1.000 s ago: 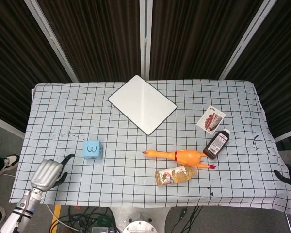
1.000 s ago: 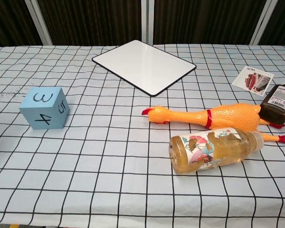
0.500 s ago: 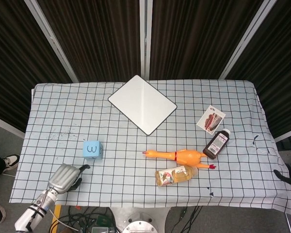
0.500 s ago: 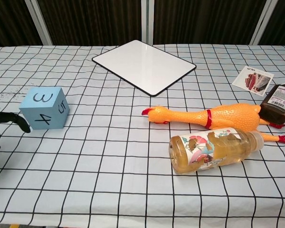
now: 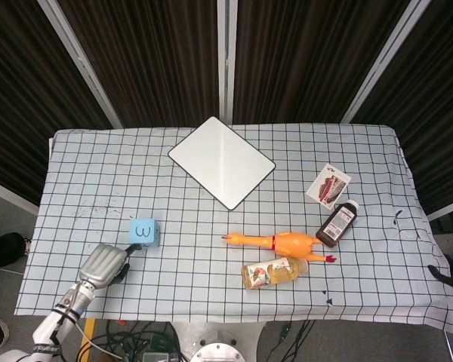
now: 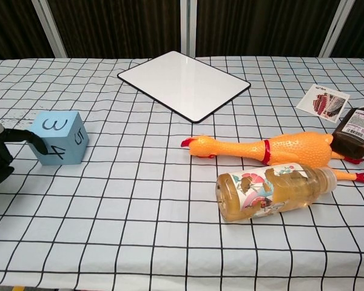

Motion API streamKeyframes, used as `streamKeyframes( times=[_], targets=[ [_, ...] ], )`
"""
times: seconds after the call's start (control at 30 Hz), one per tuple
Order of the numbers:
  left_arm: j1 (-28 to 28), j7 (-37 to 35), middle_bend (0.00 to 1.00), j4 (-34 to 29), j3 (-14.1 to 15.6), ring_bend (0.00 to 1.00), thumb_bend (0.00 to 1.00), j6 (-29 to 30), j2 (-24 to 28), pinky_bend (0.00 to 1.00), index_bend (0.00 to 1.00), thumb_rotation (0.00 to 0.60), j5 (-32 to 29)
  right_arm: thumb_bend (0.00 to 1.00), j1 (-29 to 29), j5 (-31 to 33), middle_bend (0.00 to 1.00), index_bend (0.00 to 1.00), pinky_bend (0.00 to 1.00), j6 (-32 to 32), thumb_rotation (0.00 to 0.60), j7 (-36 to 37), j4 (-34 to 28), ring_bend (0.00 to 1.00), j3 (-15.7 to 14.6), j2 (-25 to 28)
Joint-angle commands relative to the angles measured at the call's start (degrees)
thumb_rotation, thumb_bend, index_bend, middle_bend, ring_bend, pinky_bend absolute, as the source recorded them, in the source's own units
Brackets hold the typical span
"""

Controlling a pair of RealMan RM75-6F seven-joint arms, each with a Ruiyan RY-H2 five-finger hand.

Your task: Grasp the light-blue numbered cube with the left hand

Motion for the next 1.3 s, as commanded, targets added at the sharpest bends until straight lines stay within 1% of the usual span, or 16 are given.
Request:
streamKeyframes(
  times=[0.03,0.23,0.5,0.7,0.97,1.3],
  targets=[
    [0.1,-0.4,0.79,0.8,-0.5,0.8,0.54,0.7,-0.3,0.67,0.24,0.6,-0.8,0.02,0.1,0.0,0.0,0.0,0.0,-0.1,0.6,-0.1,0.1,0.0,0.0,-0.1],
    [0.1,-1.0,0.79,2.5,-0.9,0.8,0.54,1.3,-0.2,0.67,0.24,0.6,-2.5,0.02,0.1,-0.1,0.0,0.0,0.0,0.0,0.6,-0.5,-0.2,0.0,0.0,0.0],
    [-1.4,-2.9,0.79,4.8,-2.4,0.8,0.55,-0.1,0.2,0.67,0.24,0.6,-4.8,0.02,0.2,-0.1,0.0,0.0,0.0,0.1,0.6,-1.3,-0.9,0.0,0.0,0.2],
    [-3.6,-3.7,0.79,6.5,-3.3,0.8,0.55,-2.9,0.9,0.67,0.24,0.6,-6.0,0.02,0.2,0.0,0.0,0.0,0.0,0.0,0.6,-2.0,-1.4,0.0,0.0,0.4],
    [-8.1,-3.7,0.79,9.3,-4.9,0.8,0.57,-8.4,2.9,0.67,0.24,0.6,-8.1,0.02,0.3,0.4,0.0,0.0,0.0,-0.1,0.6,-2.9,-1.9,0.0,0.1,0.5],
    [-12.4,-4.6,0.79,12.2,-5.6,0.8,0.58,-13.4,4.1,0.67,0.24,0.6,-9.4,0.04,0.3,0.8,0.0,0.0,0.0,-0.1,0.6,-4.1,-2.6,0.0,0.1,0.4]
  ],
)
